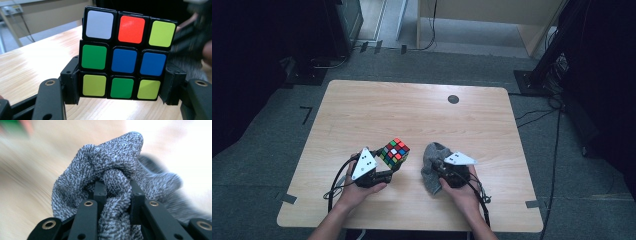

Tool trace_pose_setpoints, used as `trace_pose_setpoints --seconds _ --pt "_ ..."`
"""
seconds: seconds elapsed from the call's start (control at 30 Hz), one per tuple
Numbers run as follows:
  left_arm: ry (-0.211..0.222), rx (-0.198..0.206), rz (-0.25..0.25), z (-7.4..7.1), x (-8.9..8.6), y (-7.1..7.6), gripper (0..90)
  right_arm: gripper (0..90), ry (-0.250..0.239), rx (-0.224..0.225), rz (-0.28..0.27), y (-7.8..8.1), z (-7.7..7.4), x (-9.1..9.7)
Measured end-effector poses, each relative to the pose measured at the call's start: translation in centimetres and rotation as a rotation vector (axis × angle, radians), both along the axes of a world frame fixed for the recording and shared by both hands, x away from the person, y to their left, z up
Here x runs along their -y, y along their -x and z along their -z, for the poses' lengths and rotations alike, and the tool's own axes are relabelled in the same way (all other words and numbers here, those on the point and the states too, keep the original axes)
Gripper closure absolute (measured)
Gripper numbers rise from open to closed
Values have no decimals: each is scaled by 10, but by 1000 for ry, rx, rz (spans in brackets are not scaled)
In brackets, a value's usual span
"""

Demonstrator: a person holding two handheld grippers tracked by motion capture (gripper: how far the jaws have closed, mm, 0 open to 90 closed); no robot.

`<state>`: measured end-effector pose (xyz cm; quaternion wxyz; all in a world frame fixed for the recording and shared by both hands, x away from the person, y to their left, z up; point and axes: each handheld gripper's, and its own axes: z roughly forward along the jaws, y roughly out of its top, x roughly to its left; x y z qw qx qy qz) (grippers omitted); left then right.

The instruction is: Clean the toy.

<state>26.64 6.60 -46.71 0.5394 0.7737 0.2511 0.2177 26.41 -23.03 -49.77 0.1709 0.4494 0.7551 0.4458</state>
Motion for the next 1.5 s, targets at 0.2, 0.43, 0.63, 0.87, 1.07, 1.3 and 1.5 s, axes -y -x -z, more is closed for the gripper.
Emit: trace_pose_setpoints --seconds 0.2,0.43,0.63,0.87,1.07,1.3,1.5 --pt "-54 23 90 4 12 8 333 744 -282 205 -100 23 -55 1" --pt "-131 81 184 5 27 21 333 737 -243 254 -265 43 -71 -33" --pt "-119 86 185 4 24 21 335 739 -137 211 -134 28 -57 -21" --pt "-127 85 175 5 24 20 335 732 -270 218 -218 32 -67 -18" --pt "-101 83 178 0 20 21 336 731 -216 213 -204 30 -62 -25" --pt "-135 79 172 4 25 19 336 738 -253 190 -128 29 -69 -6" --pt "-97 84 197 -1 26 25 336 728 -157 250 -227 41 -74 -34"
